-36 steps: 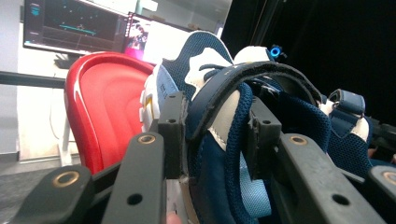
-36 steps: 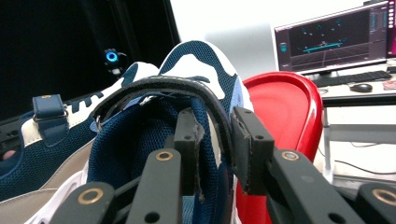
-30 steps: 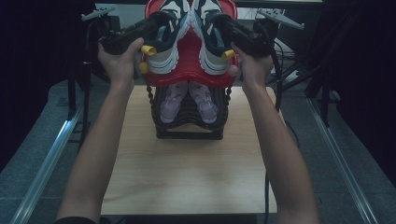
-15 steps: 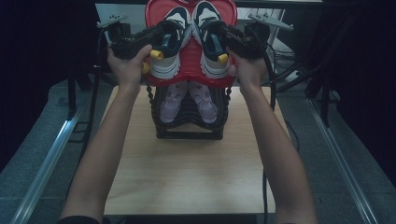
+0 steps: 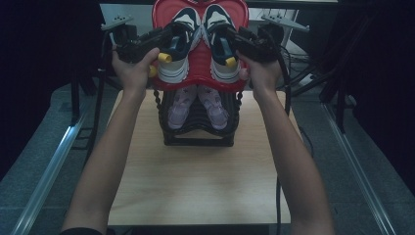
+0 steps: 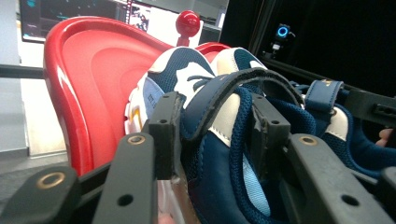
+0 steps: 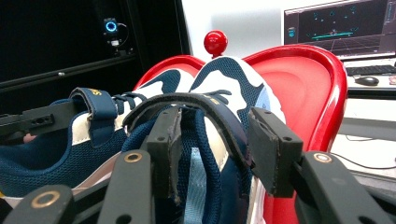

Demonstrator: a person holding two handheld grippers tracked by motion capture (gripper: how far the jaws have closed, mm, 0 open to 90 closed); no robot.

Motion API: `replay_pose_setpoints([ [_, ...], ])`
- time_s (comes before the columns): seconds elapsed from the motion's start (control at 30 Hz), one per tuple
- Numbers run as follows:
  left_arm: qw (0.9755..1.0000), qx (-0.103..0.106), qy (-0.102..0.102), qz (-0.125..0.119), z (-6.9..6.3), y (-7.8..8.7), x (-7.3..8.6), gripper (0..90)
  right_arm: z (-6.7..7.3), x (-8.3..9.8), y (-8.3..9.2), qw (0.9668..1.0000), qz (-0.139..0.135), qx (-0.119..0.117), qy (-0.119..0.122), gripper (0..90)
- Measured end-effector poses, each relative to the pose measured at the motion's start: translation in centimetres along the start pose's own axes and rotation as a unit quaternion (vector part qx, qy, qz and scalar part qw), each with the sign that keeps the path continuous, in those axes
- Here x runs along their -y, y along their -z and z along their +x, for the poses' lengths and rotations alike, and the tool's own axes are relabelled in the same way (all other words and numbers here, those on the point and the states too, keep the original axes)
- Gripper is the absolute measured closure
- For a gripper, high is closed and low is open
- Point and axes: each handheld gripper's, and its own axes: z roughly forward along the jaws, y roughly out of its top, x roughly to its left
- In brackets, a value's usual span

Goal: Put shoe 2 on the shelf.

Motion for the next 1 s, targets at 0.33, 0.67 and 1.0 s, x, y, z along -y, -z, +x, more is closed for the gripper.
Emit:
replay_pose_setpoints([
  [0.33, 0.9997, -0.012, -0.010, -0.019, 0.19, -0.42, 0.04, 63.0, -0.50, 0.35, 0.16, 0.9999, 0.002, -0.010, -0.008, 55.3],
  [0.67, 0.9997, 0.000, -0.020, -0.011, 0.74, -0.25, -0.05, 59.8, -0.51, 0.40, 0.35, 0.9999, 0.005, -0.013, 0.000, 54.9],
  [1.0, 0.9985, -0.018, -0.050, -0.012, 0.64, -0.32, -0.25, 61.8, -0.49, 0.54, 0.37, 0.9999, 0.009, -0.013, -0.001, 54.6],
])
